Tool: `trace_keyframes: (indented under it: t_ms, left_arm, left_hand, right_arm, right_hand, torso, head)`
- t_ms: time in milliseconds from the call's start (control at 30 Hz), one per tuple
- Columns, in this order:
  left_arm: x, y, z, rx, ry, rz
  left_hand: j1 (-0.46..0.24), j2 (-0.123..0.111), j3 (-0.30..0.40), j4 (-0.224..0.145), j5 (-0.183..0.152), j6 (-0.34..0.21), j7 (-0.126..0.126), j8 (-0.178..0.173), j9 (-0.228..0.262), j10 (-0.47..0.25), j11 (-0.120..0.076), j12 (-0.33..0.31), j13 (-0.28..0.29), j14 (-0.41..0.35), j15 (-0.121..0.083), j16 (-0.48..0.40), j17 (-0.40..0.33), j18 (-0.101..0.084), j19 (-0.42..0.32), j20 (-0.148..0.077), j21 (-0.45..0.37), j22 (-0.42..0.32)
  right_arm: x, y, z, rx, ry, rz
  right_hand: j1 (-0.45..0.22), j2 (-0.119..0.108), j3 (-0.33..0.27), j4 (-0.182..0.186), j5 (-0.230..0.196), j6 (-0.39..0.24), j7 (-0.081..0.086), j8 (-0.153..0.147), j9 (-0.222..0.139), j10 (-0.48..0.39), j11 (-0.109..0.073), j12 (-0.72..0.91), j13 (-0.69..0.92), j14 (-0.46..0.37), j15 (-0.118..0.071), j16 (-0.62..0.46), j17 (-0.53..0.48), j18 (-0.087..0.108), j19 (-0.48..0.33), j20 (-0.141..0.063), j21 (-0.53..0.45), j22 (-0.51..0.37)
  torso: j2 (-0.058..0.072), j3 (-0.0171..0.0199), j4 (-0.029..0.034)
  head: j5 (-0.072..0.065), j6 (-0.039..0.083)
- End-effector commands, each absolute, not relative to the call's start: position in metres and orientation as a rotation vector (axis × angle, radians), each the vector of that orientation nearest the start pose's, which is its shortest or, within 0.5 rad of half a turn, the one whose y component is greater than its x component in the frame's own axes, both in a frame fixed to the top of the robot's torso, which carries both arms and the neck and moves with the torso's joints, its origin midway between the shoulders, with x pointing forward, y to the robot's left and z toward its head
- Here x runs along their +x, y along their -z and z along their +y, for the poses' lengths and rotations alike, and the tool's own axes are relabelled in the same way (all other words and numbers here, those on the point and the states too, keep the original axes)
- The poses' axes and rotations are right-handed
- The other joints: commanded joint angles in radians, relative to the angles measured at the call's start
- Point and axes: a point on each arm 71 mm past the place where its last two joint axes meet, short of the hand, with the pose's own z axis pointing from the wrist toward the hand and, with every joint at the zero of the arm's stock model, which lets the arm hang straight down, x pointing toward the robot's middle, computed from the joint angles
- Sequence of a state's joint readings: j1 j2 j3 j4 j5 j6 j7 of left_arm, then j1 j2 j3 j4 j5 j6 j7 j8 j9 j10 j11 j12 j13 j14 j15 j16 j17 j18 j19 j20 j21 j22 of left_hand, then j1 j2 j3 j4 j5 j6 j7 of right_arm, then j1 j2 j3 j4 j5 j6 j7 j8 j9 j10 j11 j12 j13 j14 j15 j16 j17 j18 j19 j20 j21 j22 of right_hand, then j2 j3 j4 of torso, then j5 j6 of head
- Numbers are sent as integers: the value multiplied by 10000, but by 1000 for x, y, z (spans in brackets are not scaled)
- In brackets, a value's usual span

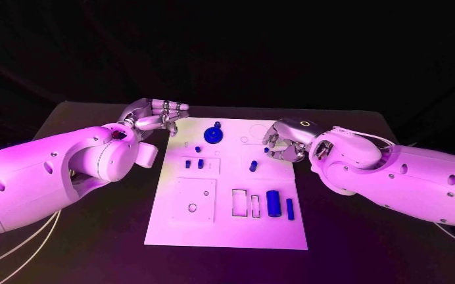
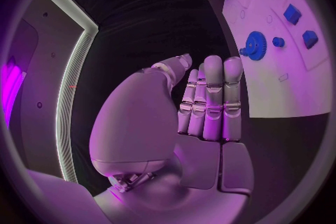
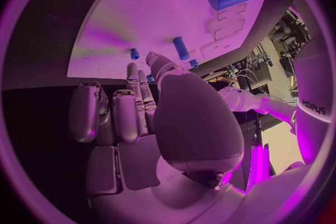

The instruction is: Assemble the parts on the task board

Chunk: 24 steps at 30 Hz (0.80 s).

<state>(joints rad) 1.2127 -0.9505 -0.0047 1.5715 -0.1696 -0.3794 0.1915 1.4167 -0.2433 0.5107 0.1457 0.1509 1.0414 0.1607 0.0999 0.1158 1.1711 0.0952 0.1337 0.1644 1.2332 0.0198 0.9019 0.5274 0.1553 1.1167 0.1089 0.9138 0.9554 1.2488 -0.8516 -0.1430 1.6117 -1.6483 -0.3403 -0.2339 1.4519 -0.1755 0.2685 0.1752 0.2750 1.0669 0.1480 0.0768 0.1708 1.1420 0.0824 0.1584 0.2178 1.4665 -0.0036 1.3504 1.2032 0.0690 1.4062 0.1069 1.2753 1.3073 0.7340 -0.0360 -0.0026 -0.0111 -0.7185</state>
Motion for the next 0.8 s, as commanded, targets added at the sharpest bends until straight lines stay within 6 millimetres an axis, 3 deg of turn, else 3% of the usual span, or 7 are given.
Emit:
trace_keyframes:
  t_ms: [33,300,800]
  left_arm:
    - [486,162,251,-11080,13400,14662]
    - [485,162,251,-11146,13412,14578]
    - [484,162,250,-11184,13479,14595]
  left_hand:
    - [-4,82,-70,12,-11,11,48,-2,-18,-81,8,61,12,-69,-31,-46,-15,91,-80,-5,-65,-19]
    - [23,102,-132,-12,-10,-25,66,-22,-44,-153,25,89,7,-74,-22,-60,-56,98,-77,0,-149,-88]
    - [40,113,-172,-29,-12,-45,78,-32,-60,-201,37,109,4,-81,-14,-68,-82,100,-73,4,-198,-127]
  right_arm:
    - [465,190,-181,-3477,-4736,16213]
    - [469,196,-181,-3518,-4407,16582]
    - [472,205,-176,-3621,-4304,16898]
  right_hand:
    - [108,30,122,-22,18,76,44,-26,-12,133,-8,-81,-46,353,41,51,17,-1,55,-12,73,765]
    - [197,49,626,-136,128,198,32,-22,-9,223,-7,-295,-250,361,38,115,88,-36,142,-22,225,897]
    - [133,8,851,-188,91,295,8,-3,5,351,-27,-370,-327,364,28,146,115,-63,206,-25,345,995]
  torso:
    - [-5,-2,6]
    - [-12,11,-1]
    - [2,16,0]
  head:
    - [7,-34]
    - [30,-72]
    - [51,-103]
